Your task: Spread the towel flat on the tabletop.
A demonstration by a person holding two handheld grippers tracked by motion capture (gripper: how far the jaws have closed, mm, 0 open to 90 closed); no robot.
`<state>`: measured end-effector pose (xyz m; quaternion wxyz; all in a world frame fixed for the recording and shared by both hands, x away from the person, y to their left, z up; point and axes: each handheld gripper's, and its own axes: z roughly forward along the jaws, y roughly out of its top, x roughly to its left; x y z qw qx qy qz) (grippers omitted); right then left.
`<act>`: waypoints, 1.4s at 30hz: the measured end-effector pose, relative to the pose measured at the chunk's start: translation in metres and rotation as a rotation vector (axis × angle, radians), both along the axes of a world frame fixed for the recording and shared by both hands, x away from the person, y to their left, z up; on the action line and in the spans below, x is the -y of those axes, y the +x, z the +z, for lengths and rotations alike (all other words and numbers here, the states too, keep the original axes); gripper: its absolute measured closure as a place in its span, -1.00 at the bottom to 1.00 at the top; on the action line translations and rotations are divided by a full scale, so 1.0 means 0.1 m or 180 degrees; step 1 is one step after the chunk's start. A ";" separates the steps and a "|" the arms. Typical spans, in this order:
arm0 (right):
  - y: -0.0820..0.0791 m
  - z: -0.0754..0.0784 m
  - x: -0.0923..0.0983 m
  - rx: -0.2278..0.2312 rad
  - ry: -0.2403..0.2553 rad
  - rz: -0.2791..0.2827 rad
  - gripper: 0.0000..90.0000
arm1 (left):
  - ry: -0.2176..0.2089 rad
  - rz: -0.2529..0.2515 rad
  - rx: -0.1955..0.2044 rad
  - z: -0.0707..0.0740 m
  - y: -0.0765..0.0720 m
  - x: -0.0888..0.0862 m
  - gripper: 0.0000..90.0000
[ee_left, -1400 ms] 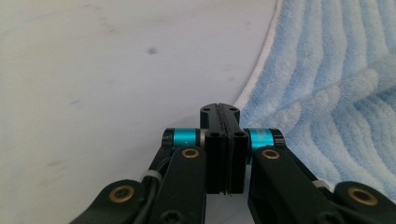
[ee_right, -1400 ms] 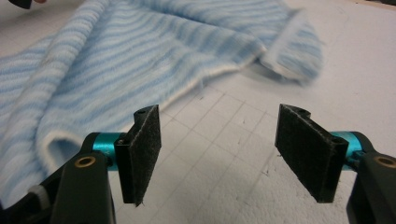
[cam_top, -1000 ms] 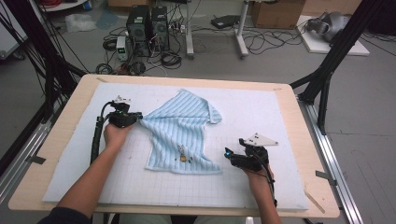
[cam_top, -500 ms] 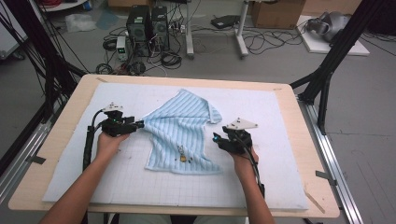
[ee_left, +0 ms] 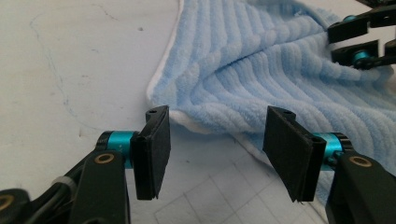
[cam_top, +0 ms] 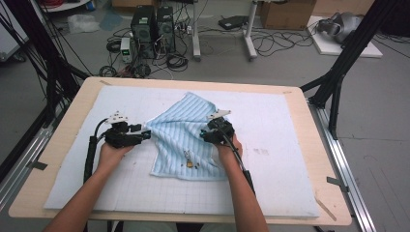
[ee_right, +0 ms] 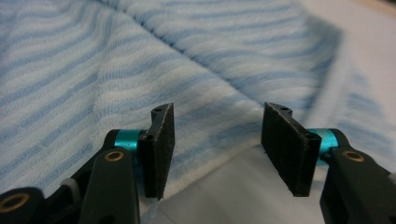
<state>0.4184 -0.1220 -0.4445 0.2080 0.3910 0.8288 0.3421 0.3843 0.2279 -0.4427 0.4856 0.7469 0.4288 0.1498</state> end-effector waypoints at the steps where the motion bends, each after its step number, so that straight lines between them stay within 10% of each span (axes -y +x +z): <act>1: 0.01 -0.02 -0.01 -0.0021 0.0073 -0.0020 -0.01 | -0.0007 0.0002 -0.0021 -0.01 0.00 0.00 -0.08; 3: 0.04 -0.03 0.00 -0.0092 0.0185 -0.0057 0.11 | -0.0031 0.0018 -0.0031 -0.02 0.01 -0.01 -0.07; 6: 0.04 -0.02 0.02 -0.0112 0.0245 0.0062 0.90 | -0.0034 0.0036 -0.0014 -0.01 0.01 -0.01 -0.07; 11: 0.17 0.01 0.11 -0.0104 0.0090 -0.0131 0.92 | -0.0058 0.0057 -0.0026 0.00 0.00 -0.02 -0.07; 18: 0.41 0.12 0.28 0.0188 -0.0568 -0.0718 0.92 | -0.0048 0.0035 -0.0018 -0.01 -0.02 0.00 -0.06; 22: 0.45 0.18 0.51 0.0347 -0.0174 -0.1288 0.88 | -0.0023 0.0009 -0.0034 -0.03 -0.04 0.03 -0.06; 33: 0.21 0.20 0.56 0.0347 0.0152 -0.0867 0.24 | -0.0006 -0.0091 -0.0047 -0.03 -0.05 0.08 -0.05; 42: -0.16 0.02 0.61 -0.0189 0.0148 -0.0434 0.05 | 0.0012 -0.0169 -0.0029 -0.04 -0.06 0.16 -0.01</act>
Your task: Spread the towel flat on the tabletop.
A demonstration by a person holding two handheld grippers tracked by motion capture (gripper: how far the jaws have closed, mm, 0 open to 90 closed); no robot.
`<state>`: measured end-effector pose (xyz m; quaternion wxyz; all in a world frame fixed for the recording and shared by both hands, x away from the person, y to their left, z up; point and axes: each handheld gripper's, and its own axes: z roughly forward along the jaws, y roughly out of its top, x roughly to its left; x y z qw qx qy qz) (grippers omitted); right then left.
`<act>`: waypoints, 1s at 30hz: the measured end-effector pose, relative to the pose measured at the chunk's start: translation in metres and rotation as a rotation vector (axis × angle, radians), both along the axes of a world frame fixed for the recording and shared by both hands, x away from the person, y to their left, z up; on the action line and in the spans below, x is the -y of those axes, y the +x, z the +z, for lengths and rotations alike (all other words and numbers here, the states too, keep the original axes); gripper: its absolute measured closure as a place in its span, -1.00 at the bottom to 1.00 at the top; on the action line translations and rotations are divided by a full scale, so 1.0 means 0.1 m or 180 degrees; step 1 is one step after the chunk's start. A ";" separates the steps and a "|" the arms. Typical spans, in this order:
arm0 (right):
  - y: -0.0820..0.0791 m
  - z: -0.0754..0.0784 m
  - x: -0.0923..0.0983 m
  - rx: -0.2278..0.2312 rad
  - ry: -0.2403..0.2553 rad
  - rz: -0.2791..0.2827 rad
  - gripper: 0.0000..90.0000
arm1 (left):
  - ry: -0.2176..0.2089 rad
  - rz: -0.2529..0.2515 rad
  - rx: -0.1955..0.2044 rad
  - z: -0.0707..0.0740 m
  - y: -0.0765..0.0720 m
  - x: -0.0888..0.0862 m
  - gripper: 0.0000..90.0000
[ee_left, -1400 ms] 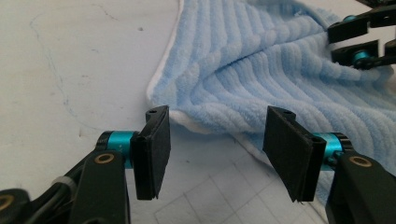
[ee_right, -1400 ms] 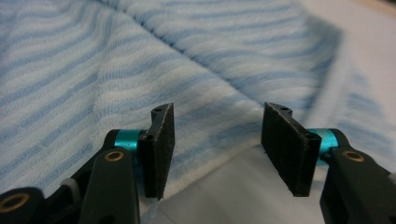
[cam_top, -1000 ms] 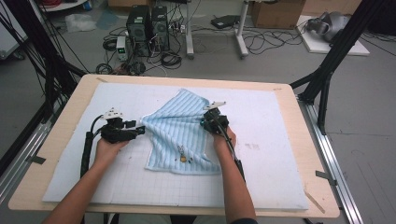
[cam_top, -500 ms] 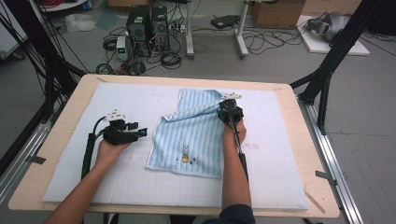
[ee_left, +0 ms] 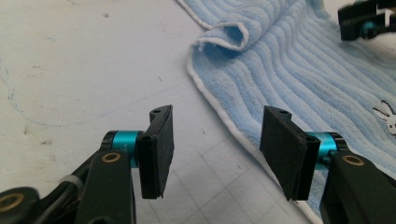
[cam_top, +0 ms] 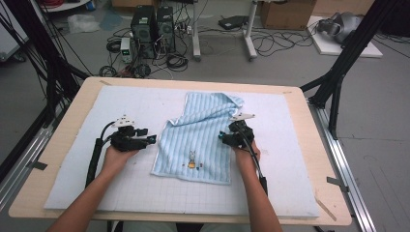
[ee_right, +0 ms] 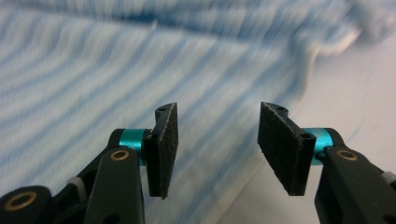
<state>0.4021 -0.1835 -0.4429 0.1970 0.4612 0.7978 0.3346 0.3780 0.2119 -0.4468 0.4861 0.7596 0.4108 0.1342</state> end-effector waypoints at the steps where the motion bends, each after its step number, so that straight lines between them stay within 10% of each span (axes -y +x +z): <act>1: -0.02 -0.01 0.00 -0.0014 0.0015 0.0013 0.13 | -0.0006 0.0004 -0.0004 0.00 0.00 0.00 -0.01; 4: -0.04 -0.01 0.00 0.0050 -0.0026 0.0111 0.76 | -0.0021 0.0018 -0.0012 0.00 0.01 -0.01 -0.01; 8: 0.01 -0.01 0.01 0.0218 -0.0281 -0.0059 0.89 | 0.0004 0.0005 -0.0009 0.00 0.01 -0.02 -0.01; 10: 0.06 -0.03 0.05 0.0355 -0.0421 -0.0279 0.78 | 0.0004 0.0003 -0.0011 0.00 0.00 -0.02 -0.01; 18: -0.08 0.02 0.26 0.0350 0.0041 -0.0423 -0.14 | 0.0012 -0.0100 -0.0021 0.00 -0.02 0.04 0.02; 30: -0.65 0.01 0.48 0.0395 0.0116 -0.0193 -0.35 | 0.0083 -0.0235 -0.0040 -0.01 -0.29 0.18 0.08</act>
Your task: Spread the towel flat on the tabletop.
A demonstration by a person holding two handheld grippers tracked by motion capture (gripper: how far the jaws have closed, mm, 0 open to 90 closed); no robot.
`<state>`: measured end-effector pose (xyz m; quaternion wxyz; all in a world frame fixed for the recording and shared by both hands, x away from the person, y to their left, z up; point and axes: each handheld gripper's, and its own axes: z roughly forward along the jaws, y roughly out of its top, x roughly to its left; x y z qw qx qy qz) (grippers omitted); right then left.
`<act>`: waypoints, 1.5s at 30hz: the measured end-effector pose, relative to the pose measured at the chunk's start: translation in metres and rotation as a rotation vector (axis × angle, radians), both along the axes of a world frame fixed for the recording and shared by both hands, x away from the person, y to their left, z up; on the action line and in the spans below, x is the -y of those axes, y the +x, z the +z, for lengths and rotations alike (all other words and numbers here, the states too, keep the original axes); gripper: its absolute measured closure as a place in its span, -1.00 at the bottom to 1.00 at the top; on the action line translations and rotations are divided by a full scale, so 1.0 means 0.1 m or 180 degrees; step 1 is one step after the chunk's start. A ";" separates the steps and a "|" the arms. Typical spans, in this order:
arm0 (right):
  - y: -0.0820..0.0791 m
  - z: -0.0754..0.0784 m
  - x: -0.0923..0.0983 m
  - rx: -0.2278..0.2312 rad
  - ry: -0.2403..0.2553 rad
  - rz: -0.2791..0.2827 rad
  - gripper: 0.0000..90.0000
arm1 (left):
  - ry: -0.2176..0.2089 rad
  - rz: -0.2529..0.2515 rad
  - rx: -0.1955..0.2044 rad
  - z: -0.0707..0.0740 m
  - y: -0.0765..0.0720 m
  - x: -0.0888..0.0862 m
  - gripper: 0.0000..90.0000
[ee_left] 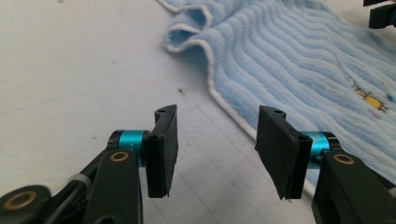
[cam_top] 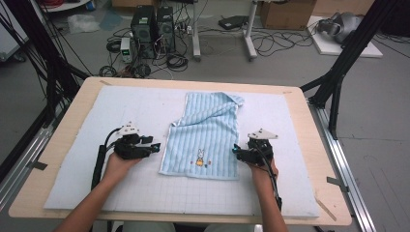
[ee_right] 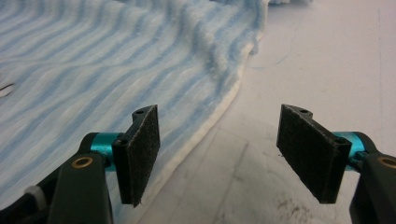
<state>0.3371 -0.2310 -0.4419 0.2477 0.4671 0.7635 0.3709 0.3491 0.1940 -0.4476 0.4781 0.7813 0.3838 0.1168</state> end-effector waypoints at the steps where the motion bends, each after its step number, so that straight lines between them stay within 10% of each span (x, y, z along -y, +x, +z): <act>1: -0.05 0.00 -0.01 0.0010 0.0011 0.0048 -0.35 | -0.0001 -0.0014 -0.0004 0.00 -0.03 0.02 0.07; 10: -0.44 -0.02 -0.13 -0.0056 -0.0165 0.0534 -0.17 | 0.0096 -0.0191 -0.0035 -0.02 -0.26 0.25 0.06; 14: -0.52 -0.05 -0.17 -0.0088 -0.0199 0.0632 -0.16 | 0.0422 -0.0246 0.0042 -0.03 -0.31 0.38 0.09; 22: -0.52 -0.05 -0.20 -0.0051 -0.0166 0.0640 -0.22 | 0.0632 -0.0487 0.0234 -0.03 -0.39 0.46 0.87; 33: -0.51 -0.07 -0.32 -0.0075 -0.0154 0.0924 -0.07 | 0.0432 -0.0802 -0.0022 -0.02 -0.61 0.32 0.91; 45: -0.56 -0.03 -0.22 -0.0376 -0.0093 0.1350 0.91 | 0.0260 -0.0903 -0.0124 -0.04 -0.65 0.30 0.79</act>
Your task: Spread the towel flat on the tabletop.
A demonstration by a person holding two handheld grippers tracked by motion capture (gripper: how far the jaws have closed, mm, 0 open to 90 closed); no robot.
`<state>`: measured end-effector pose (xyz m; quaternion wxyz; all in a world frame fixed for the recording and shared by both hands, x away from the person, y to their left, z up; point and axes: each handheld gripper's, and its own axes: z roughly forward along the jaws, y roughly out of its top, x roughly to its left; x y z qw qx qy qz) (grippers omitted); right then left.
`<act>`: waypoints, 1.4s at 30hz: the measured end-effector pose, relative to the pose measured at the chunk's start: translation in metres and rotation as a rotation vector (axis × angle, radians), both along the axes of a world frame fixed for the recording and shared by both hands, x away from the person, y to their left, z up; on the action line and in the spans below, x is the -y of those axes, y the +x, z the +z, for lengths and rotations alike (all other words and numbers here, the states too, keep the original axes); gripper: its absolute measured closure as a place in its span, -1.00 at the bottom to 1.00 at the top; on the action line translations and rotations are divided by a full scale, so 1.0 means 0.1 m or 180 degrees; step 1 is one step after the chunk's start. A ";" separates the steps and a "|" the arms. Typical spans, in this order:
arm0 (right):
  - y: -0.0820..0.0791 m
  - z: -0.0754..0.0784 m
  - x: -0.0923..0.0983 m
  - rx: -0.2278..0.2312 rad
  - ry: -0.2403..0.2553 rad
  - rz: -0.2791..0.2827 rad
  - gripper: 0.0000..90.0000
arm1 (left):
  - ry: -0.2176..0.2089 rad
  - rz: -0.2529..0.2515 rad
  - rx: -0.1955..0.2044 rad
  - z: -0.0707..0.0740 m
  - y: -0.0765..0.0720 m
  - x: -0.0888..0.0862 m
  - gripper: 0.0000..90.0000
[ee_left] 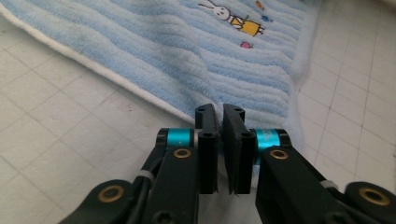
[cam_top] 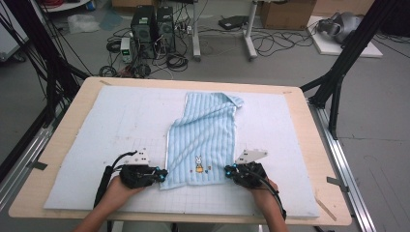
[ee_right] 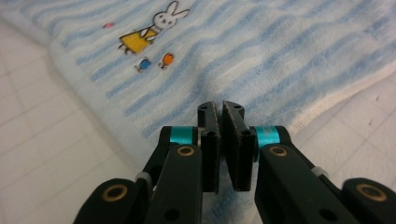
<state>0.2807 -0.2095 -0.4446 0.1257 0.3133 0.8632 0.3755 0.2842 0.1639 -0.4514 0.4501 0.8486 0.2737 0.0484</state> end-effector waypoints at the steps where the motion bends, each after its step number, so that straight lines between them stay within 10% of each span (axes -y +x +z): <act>1: -0.03 0.01 0.01 -0.0016 -0.0026 0.0027 0.91 | -0.0004 0.0042 0.0006 0.00 0.01 0.00 0.66; 11: -0.45 0.08 0.31 -0.0164 -0.0174 0.0279 0.80 | -0.0255 0.0550 0.0132 0.03 0.11 -0.10 0.24; 15: -0.44 0.11 0.36 -0.0055 0.0151 0.0140 0.43 | -0.0298 0.0631 0.0203 0.04 0.13 -0.09 0.21; 22: -0.23 0.12 -0.02 0.0210 0.0197 0.0093 0.13 | -0.0360 0.0876 0.0341 0.09 0.18 -0.21 0.14; 30: 0.01 0.05 -0.62 0.0163 0.0171 0.0331 -0.02 | -0.0410 0.1135 0.0400 0.14 0.26 -0.50 0.07; 37: 0.10 -0.02 -0.85 0.0033 0.0022 0.0520 0.13 | -0.0448 0.1284 0.0392 0.14 0.28 -0.64 0.07; 42: 0.08 -0.01 -0.86 -0.0098 0.0105 0.0751 0.88 | -0.0433 0.1300 0.0381 0.13 0.29 -0.64 0.08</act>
